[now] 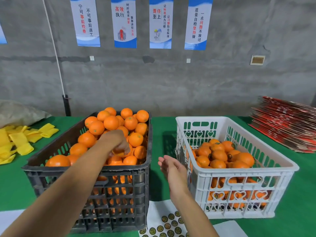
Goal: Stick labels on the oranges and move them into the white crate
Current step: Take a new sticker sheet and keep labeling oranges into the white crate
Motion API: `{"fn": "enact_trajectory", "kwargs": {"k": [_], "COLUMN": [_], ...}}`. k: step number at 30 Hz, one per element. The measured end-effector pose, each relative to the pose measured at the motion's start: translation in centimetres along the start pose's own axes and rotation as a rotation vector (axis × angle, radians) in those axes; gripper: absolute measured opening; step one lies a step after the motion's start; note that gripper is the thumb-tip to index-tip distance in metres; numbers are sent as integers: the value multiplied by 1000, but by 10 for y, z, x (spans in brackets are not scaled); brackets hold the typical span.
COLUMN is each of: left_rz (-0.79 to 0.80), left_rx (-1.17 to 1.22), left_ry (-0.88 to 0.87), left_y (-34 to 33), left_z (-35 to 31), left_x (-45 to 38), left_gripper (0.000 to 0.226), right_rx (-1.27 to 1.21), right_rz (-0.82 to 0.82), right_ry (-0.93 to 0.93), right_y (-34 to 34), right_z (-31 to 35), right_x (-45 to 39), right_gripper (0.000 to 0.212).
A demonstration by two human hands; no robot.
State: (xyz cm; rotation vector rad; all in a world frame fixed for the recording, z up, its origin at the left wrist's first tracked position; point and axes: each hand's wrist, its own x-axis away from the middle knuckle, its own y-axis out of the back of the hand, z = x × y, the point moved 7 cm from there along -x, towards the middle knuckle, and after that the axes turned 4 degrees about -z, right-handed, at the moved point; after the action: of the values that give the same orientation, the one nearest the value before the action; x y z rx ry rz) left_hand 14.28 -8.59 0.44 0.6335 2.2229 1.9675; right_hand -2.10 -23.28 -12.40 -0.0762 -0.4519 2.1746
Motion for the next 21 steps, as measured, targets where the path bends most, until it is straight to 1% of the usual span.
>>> {"fn": "enact_trajectory", "kwargs": {"k": [2, 3, 4, 6, 8, 10, 12, 14, 15, 16, 18, 20, 21], "left_rz": [-86, -121, -149, -193, -182, -110, -66, -63, -67, -72, -77, -74, -73], "left_rx": [50, 62, 77, 71, 111, 209, 293, 328, 338, 349, 381, 404, 412], "left_ry": [-41, -61, -79, -96, -106, -113, -119, -118, -120, -124, -121, -117, -119], "left_y": [1, -2, -6, -18, -31, -42, -44, -44, -45, -45, -46, -47, -47], "left_z": [-6, -7, -10, -10, -10, -8, -5, -2, -2, -2, -1, -1, -2], "left_x": [8, 12, 17, 23, 25, 23, 21, 20, 19, 20, 20, 21, 21], "left_gripper": [59, 59, 59, 58, 58, 68, 71, 67, 62, 57, 49, 45, 44], "right_rx": [138, 265, 446, 895, 1245, 1433, 1501, 1523, 1509, 1465, 1331, 1161, 1105], "right_rz": [-15, -19, -21, 1, 53, 94, 108, 139, 170, 215, 377, 531, 543], "right_ry": [-5, 7, 38, 138, 210, 216, 218, 279, 313, 325, 298, 214, 210], "right_y": [9, 16, 23, 39, 51, 60, 67, 71, 73, 75, 80, 83, 84], "right_z": [-11, -16, -20, -31, -48, -72, -93, -105, -108, -110, -111, -108, -103], "right_x": [1, 3, 3, 10, 18, 27, 35, 40, 41, 40, 38, 37, 34], "right_gripper": [14, 19, 26, 37, 32, 27, 38, 51, 54, 53, 47, 37, 31]}}
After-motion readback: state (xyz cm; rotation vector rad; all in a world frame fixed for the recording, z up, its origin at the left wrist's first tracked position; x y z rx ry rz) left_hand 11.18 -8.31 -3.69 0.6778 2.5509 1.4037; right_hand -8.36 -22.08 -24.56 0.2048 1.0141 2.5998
